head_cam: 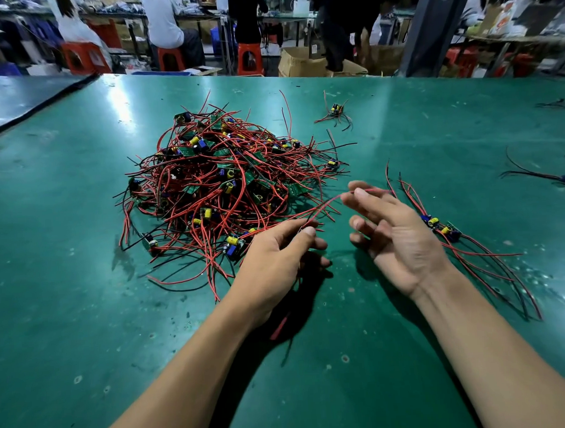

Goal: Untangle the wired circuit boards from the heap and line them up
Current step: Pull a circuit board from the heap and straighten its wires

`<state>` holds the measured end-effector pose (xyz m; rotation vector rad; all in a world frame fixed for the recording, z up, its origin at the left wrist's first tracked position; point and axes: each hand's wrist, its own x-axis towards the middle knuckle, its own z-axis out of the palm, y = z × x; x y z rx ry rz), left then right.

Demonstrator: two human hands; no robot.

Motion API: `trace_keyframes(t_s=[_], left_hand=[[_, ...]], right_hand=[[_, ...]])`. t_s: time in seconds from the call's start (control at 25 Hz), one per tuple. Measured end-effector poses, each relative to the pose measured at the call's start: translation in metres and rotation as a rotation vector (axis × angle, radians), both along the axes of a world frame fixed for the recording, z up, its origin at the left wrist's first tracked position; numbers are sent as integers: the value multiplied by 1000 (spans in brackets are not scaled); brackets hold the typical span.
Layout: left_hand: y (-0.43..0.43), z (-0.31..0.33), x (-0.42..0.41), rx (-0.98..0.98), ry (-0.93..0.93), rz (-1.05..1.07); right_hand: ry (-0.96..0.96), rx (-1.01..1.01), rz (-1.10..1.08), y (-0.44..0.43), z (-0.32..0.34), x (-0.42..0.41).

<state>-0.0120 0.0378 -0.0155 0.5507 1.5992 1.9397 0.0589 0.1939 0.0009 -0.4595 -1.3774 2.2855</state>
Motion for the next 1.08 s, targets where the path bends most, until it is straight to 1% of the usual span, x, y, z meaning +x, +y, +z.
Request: trace_keyframes(t_s=[0.08,0.12,0.24,0.36,0.44,0.52,0.64,0.72,0.88,1.08], left_hand=[[0,1,-1,-3,-4,-18],[-1,1,-2,-11,3,-26],[-2,1,-3,-26,23,-42],[-2,-3,-4,-84,137,-24],[-2,-4,-3,-95,180,-12],[-2,-4,-3,-94,209,-13],[-2,-4,-3,-130,287,-5],[-2,-2,-3,-131,291,9],[-1,1,-2,-111,211,-21],[-1,3,0,-110,203,-50]], right_hand=[[-6,-16,49,1,-1,0],[-33,6,82,-1,-2,0],[-121,124,211,-7,-8,0],[-125,276,286,-14,-12,1],[-123,337,262,-17,-13,2],[-135,304,199,-21,-15,1],[-174,338,116,-23,-16,-3],[-207,331,99,-22,-15,-4],[-231,283,70,-18,-15,-6],[-107,105,-110,-3,-13,-9]])
